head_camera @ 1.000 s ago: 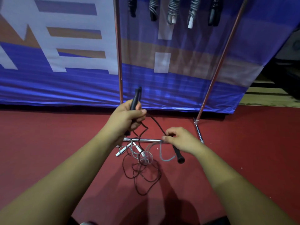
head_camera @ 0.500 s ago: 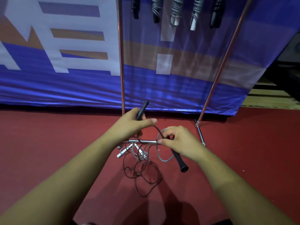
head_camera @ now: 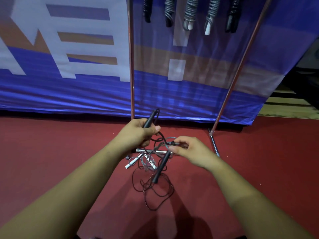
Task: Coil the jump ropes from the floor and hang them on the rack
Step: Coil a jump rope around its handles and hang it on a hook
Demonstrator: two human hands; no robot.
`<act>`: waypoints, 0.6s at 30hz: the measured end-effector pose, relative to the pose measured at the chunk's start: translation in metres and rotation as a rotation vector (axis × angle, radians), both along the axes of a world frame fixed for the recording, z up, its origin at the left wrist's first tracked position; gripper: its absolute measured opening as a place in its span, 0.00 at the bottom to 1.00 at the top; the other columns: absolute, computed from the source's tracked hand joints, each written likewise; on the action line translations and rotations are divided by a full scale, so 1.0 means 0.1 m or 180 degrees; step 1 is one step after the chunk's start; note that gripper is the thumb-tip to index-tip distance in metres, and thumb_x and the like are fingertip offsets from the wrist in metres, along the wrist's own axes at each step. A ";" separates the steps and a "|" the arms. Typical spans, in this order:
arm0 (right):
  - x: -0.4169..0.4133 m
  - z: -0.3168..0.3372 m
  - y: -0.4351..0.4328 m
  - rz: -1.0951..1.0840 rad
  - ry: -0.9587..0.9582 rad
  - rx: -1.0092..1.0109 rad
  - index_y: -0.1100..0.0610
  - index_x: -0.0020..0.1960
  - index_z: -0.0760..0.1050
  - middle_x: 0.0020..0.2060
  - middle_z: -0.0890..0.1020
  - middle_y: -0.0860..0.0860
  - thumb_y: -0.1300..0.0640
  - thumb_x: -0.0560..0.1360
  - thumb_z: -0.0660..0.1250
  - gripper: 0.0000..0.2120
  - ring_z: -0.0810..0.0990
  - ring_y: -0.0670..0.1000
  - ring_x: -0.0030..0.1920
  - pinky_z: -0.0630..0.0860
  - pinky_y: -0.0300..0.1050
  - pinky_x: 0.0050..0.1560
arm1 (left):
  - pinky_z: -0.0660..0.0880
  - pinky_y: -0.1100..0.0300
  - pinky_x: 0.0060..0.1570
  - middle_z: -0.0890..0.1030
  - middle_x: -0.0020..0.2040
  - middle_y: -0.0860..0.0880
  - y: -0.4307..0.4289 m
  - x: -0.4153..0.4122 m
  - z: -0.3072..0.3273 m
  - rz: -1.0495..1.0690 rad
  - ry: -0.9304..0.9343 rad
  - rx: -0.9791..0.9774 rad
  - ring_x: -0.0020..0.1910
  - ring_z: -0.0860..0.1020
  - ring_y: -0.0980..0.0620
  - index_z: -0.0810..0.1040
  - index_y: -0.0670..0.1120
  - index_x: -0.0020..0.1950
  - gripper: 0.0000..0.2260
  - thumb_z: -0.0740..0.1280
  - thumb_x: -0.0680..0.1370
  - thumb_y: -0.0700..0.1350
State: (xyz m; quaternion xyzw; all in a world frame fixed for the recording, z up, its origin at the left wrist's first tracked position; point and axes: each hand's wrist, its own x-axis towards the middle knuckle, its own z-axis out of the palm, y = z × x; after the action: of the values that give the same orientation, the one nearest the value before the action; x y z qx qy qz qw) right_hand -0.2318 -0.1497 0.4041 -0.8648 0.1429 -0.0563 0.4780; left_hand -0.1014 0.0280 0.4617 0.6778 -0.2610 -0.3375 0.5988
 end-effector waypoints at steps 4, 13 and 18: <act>0.00 0.08 0.00 -0.0139 -0.0253 0.0164 0.55 0.41 0.81 0.33 0.77 0.50 0.52 0.76 0.71 0.08 0.71 0.45 0.36 0.66 0.44 0.40 | 0.59 0.66 0.20 0.63 0.26 0.49 0.02 0.04 0.00 0.0131 0.0042 0.0018 0.21 0.61 0.53 0.69 0.44 0.38 0.12 0.67 0.80 0.38; 0.01 0.17 0.02 -0.0612 -0.0792 0.0981 0.55 0.43 0.79 0.41 0.84 0.55 0.63 0.79 0.65 0.09 0.84 0.50 0.44 0.79 0.49 0.46 | 0.61 0.66 0.21 0.72 0.30 0.47 0.02 0.12 -0.11 0.0197 -0.0316 0.0573 0.22 0.67 0.52 0.72 0.44 0.41 0.09 0.66 0.81 0.40; 0.01 0.19 0.01 -0.0765 -0.1090 0.1295 0.54 0.41 0.79 0.37 0.84 0.50 0.62 0.79 0.66 0.10 0.82 0.52 0.44 0.75 0.44 0.46 | 0.66 0.62 0.28 0.78 0.35 0.47 0.07 0.18 -0.15 0.0165 -0.1410 0.1690 0.27 0.71 0.53 0.78 0.43 0.47 0.07 0.67 0.80 0.46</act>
State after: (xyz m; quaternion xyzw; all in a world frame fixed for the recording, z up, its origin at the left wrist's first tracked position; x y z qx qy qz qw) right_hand -0.2310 -0.1491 0.4227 -0.7060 0.1700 -0.2279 0.6487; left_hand -0.0835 0.0345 0.4465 0.8732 -0.2704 -0.2230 0.3387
